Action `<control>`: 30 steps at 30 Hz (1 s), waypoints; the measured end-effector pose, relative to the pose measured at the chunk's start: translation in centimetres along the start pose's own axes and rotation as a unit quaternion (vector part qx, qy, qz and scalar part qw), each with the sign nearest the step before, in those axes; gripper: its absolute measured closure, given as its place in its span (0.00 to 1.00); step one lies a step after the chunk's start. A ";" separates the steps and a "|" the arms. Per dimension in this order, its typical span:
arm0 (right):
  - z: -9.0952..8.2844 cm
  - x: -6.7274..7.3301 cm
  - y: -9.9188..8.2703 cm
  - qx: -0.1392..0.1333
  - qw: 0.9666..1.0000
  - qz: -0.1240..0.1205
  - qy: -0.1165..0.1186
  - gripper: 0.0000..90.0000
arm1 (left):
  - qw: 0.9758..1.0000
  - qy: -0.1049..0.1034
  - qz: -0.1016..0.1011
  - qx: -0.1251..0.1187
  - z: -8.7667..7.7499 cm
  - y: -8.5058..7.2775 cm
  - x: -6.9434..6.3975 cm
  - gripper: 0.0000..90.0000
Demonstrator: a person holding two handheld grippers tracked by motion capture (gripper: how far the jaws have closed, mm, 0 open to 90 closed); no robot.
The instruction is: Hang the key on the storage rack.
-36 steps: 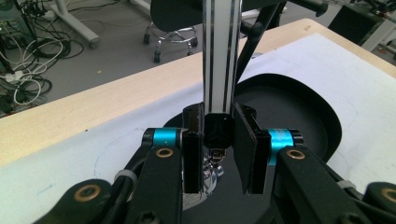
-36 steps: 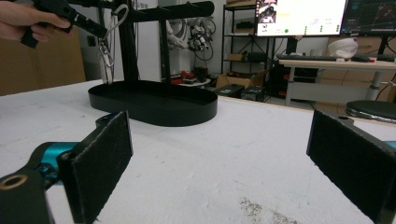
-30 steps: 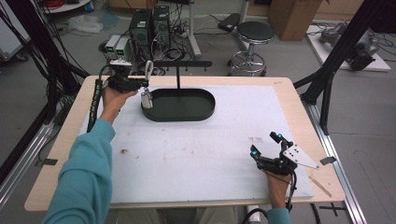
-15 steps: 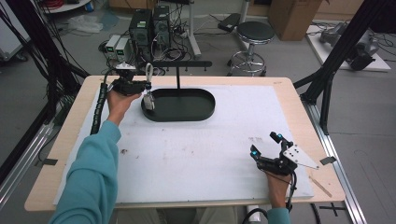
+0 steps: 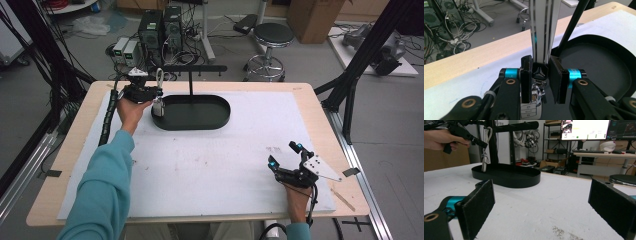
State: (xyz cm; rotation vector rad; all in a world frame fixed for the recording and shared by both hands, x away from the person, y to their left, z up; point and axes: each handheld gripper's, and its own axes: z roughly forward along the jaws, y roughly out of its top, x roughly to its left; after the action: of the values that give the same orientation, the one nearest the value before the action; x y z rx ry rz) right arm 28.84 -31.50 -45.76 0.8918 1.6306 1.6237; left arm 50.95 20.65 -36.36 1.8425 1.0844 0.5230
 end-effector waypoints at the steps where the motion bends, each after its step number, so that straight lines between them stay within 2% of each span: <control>1: 0.0 0.0 0.0 0.000 1.000 0.000 0.001 0.07 | 1.000 -0.004 -0.001 0.000 0.0 0.0 0.1 0.80; 6: 0.0 0.0 0.0 0.000 1.000 0.000 0.000 0.07 | 1.000 -0.026 -0.009 0.008 0.0 -0.1 0.0 0.73; 7: 0.0 0.0 0.0 0.000 1.000 0.000 0.001 0.07 | 1.000 -0.028 -0.008 0.006 0.0 -0.2 -0.1 0.67; 8: 0.0 0.0 0.0 -0.001 1.000 -0.003 0.001 0.07 | 1.000 -0.026 -0.006 0.007 -0.1 -0.2 -0.2 0.53; 9: 0.0 0.0 0.0 -0.001 1.000 -0.002 0.000 0.07 | 1.000 -0.029 -0.004 -0.004 -0.3 -0.4 -0.4 0.41; 11: 0.0 0.0 0.0 -0.003 1.000 -0.002 0.001 0.07 | 0.999 -0.032 0.015 -0.027 -1.0 -0.7 -0.6 0.27; 14: 0.0 0.0 0.0 -0.002 1.000 0.000 0.002 0.07 | 0.997 -0.046 0.013 -0.059 -2.3 -1.1 -0.6 0.03; 17: 0.0 0.0 0.0 -0.003 1.000 0.000 0.001 0.07 | 0.993 -0.069 0.022 -0.098 -4.4 -2.1 -1.2 0.02; 22: -0.1 0.0 0.0 -0.003 1.000 0.002 0.001 0.07 | 0.987 -0.076 0.060 -0.130 -7.7 -4.7 -3.1 0.02; 26: -0.1 0.0 0.0 -0.004 1.000 0.001 0.001 0.07 | 0.979 -0.091 0.068 -0.170 -10.3 -7.6 -4.2 0.02; 27: -0.1 0.0 0.0 -0.004 1.000 0.001 0.001 0.07 | 0.976 -0.098 0.072 -0.180 -11.0 -8.6 -4.5 0.02; 29: -0.1 0.0 0.0 -0.004 1.000 0.001 0.001 0.07 | 0.973 -0.108 0.078 -0.190 -11.9 -10.2 -5.0 0.02; 30: -0.1 0.0 0.0 -0.004 1.000 0.003 0.002 0.07 | 0.972 -0.108 0.081 -0.193 -12.4 -11.0 -5.2 0.02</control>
State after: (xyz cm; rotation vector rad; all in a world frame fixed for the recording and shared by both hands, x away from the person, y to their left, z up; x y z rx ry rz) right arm 28.79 -31.53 -45.78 0.8900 1.6242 1.6364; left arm 34.28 24.54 -39.24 1.6033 0.6378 0.5691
